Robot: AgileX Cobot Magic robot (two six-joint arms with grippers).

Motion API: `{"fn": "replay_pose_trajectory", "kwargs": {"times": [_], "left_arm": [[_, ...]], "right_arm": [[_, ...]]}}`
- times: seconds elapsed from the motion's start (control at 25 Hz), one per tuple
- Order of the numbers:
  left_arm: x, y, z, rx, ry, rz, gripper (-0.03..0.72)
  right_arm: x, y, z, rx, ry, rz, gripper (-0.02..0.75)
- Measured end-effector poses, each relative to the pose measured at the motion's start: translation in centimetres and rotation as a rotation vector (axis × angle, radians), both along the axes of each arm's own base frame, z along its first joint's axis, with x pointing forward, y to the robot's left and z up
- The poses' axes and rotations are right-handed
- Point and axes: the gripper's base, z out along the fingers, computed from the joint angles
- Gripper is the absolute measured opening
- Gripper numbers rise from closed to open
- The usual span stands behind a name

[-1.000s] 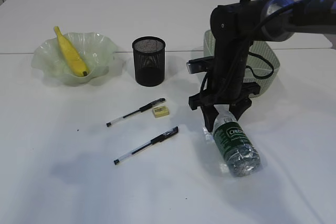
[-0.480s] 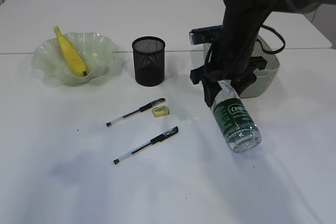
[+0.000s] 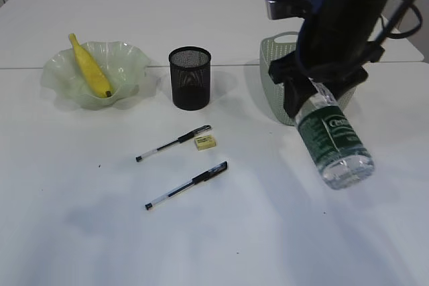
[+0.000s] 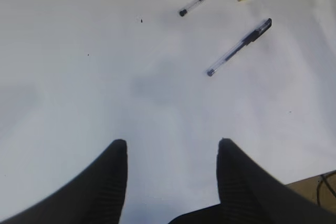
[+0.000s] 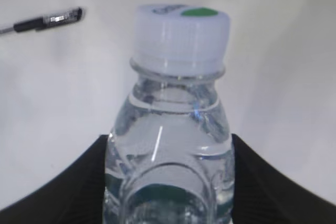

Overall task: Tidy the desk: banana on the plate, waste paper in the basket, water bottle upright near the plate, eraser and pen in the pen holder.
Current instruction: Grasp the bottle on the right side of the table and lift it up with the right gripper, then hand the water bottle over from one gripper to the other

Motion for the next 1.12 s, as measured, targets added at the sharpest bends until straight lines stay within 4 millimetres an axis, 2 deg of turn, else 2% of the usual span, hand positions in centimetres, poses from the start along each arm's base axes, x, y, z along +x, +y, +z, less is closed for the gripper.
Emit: {"fn": "replay_pose_trajectory", "kwargs": {"times": [0.16, 0.36, 0.52, 0.68, 0.88, 1.12], "left_arm": [[0.0, 0.0, 0.0, 0.000, 0.000, 0.000, 0.391], [0.0, 0.0, 0.0, 0.000, -0.002, 0.001, 0.391], [0.1, 0.0, 0.1, -0.002, -0.014, 0.004, 0.391], [0.2, 0.0, 0.1, -0.003, -0.023, 0.007, 0.391], [0.2, 0.0, 0.1, -0.003, -0.024, 0.007, 0.391], [0.3, 0.0, 0.2, -0.005, -0.038, 0.011, 0.391]], "right_arm": [[-4.4, -1.6, 1.0, 0.024, -0.045, -0.003, 0.449], [-9.5, -3.6, 4.1, 0.104, -0.233, -0.007, 0.449], [-11.9, -4.6, 5.9, 0.109, -0.329, 0.069, 0.449], [-12.8, -4.9, 7.4, 0.101, -0.431, 0.168, 0.449], [-12.6, -4.1, 8.0, 0.152, -0.524, 0.302, 0.449], [-12.2, -3.4, 8.5, 0.203, -0.619, 0.347, 0.449]]}}
